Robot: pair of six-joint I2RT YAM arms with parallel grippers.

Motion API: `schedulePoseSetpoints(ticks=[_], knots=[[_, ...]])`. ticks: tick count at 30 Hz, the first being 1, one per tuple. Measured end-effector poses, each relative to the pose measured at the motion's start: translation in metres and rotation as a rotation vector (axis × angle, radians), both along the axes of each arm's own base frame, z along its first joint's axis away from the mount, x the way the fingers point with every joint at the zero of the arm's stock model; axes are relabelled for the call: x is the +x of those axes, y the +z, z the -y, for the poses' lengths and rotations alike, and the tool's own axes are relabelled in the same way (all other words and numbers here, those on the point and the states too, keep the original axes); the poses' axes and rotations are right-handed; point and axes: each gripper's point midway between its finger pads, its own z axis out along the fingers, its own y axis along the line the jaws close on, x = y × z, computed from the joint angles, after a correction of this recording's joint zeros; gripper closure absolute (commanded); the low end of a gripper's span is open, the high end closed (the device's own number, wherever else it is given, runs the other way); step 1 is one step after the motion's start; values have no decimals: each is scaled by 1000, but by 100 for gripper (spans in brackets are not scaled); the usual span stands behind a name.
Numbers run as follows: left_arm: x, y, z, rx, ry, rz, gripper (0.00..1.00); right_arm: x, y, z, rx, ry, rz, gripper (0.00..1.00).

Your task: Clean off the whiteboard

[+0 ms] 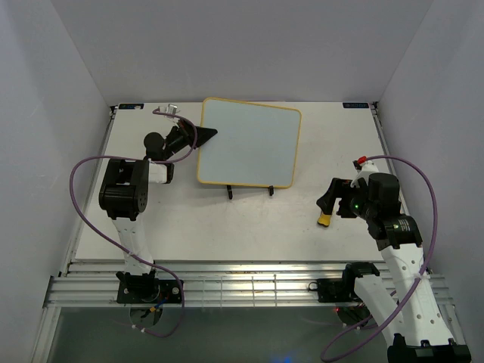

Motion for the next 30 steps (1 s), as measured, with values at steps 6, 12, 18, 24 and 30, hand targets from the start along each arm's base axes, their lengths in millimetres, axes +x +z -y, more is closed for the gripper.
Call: schedulePoseSetpoints(ticks=[6,12,18,24,30], knots=[[-1,-10,-1,24,18,23,100,-2,2,-2,10,13,8,18],[0,-18,-3,64,35,76,100,-5,6,-6,27,35,22,18],[2,-32,-3,107,38,133,100,-7,10,-10,39,54,37,19],[2,-28,1,151,4,215,100,-10,13,-12,50,68,47,19],[8,-26,6,181,-41,266,100,-11,15,-14,54,79,56,19]])
